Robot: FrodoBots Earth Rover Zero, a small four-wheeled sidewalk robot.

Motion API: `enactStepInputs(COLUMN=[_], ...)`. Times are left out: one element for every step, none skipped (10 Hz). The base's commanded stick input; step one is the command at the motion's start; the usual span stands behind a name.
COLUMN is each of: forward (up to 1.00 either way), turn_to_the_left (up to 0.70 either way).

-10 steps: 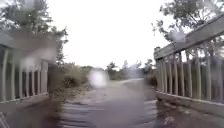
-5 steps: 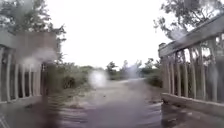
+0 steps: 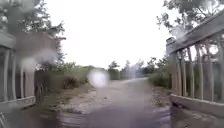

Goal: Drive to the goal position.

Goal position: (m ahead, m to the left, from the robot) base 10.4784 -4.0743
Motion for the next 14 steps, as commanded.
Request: enactStepInputs(forward=[0.45, 0.45, 0.45, 0.45, 0.45, 0.45, 0.45, 0.45, 0.45, 0.45, 0.45, 0.45, 0.45, 0.45], turn_to_the_left=[0.0, 0.0, 0.0, 0.0, 0.0, 0.0, 0.0, 0.0, 0.0, 0.0, 0.0, 0.0, 0.0, 0.0])
